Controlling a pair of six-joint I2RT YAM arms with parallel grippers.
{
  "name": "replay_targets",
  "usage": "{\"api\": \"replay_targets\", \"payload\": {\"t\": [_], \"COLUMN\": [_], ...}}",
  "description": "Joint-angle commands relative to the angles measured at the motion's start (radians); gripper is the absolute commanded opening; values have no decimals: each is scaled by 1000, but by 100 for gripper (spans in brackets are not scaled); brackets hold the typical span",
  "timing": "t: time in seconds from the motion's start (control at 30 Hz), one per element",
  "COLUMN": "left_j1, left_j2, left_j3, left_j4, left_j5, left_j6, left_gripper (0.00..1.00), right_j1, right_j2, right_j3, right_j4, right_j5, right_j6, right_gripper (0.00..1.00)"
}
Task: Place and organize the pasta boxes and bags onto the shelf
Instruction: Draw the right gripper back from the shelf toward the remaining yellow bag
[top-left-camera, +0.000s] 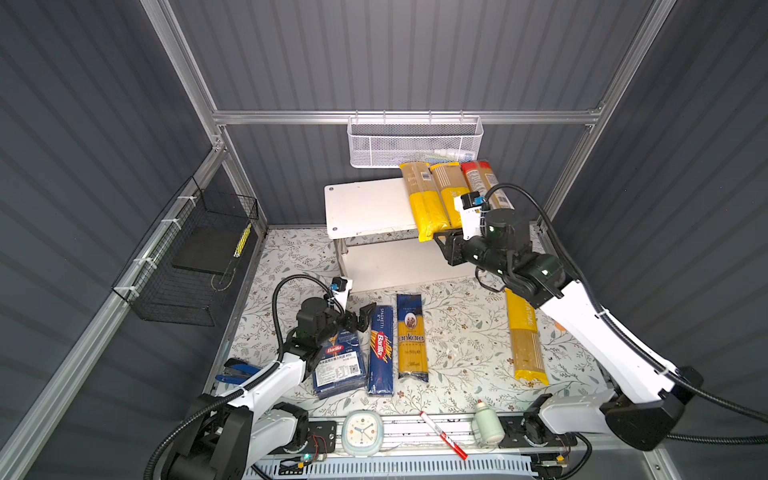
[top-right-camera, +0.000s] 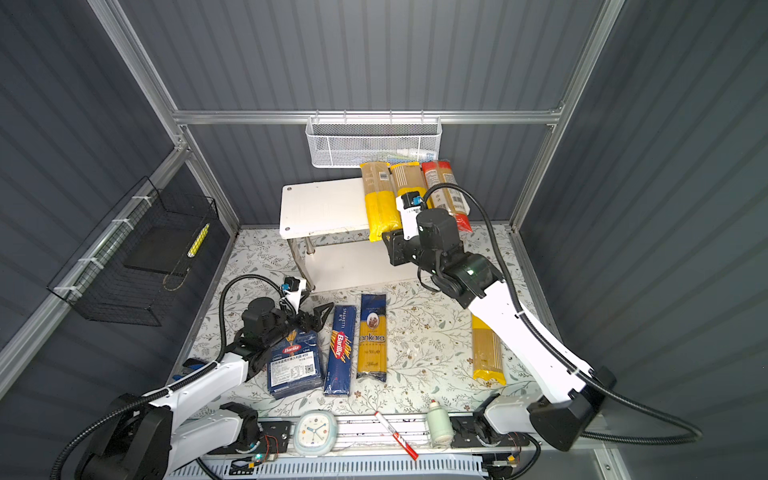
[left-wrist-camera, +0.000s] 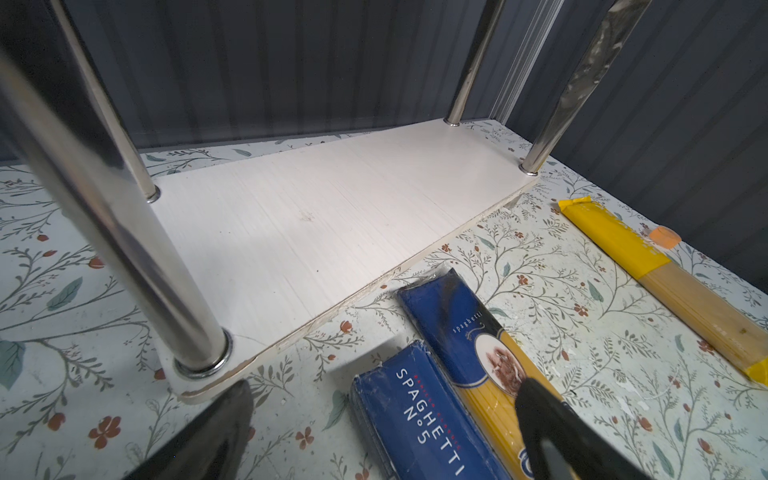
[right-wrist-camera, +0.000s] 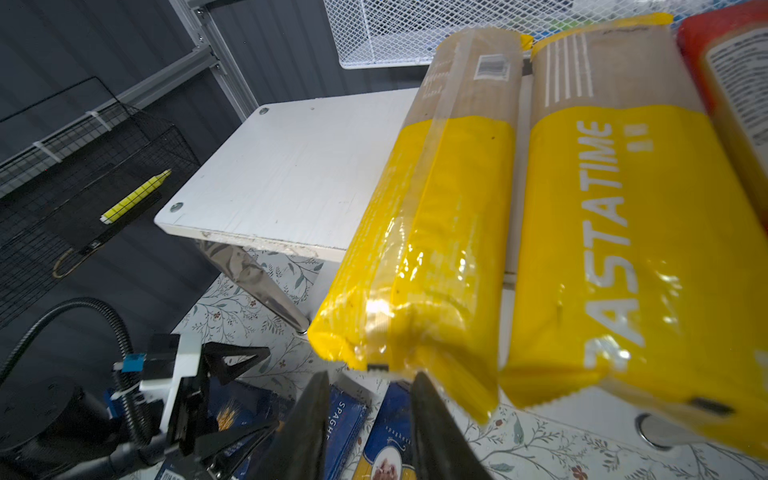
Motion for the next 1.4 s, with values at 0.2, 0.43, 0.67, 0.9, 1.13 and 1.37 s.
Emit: {"api": "replay_targets", "payload": {"t": [0.2,0.43,0.67,0.9,1.13,1.37], "left_j1": [-2,-2,-2,-2,-2,-2], "left_j2": [-39,-27,-4,9,38,46], "left_j3": [-16,-16,-5,-5,3,6], "left_j4": [-11,-9,-16,-1,4,6], "left_j5": [-20,-26,-21,-11,-4,9], "left_j6": [7,7,14,6,5,-1], "left_gripper": [99,99,99,99,99,99], "right_j1": [3,2,-9,-45,-213,-403], "right_j2": [-299,-494,-652,-713,-658,-494], "right_j3": [-313,-599,-818,-906,-989,-953], "right_j4": [21,65,71,3,3,30], "right_j5": [-48,76,252,396,361,250], "right_j6": [14,75,211,317,414,424], "right_gripper": [43,52,60,82,99,99]}}
